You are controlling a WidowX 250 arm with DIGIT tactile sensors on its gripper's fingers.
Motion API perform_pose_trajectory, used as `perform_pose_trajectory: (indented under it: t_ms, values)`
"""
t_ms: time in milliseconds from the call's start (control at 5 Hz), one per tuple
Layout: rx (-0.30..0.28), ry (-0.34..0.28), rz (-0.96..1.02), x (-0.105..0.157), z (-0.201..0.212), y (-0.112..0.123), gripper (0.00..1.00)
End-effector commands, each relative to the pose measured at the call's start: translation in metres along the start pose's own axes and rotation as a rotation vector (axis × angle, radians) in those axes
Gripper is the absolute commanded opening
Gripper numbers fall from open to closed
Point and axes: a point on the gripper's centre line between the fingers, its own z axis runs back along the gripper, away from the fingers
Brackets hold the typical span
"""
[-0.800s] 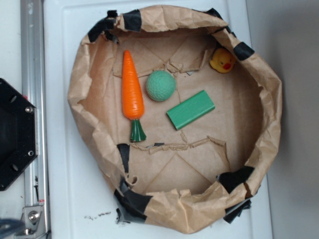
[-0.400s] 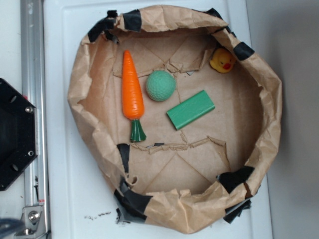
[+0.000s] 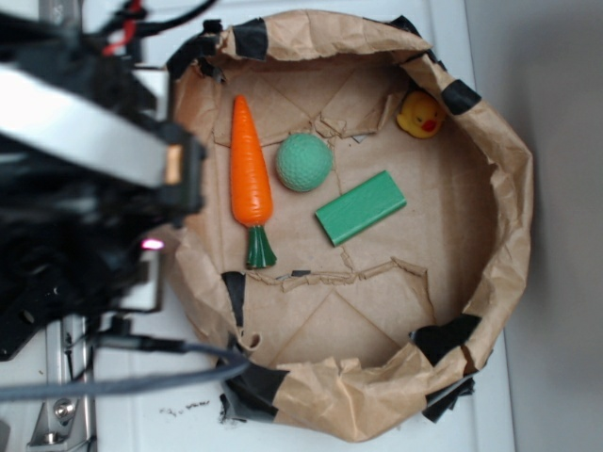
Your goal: Grab the green ball.
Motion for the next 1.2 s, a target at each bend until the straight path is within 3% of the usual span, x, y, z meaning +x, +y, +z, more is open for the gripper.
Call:
perform_pose_trajectory:
  t_ms: [0, 400, 800, 1000]
  values:
    - [0.047, -0.035, -0.127, 0.047, -0.056, 0.018, 1.0]
    - [0.077, 0.027, -0.208, 0.04, -0.124, 0.036, 1.0]
    - [0.03, 0.023, -0.212, 0.05, -0.145, 0.053, 1.0]
    - [0.038, 0.02, -0.198, 0.052, -0.145, 0.059, 1.0]
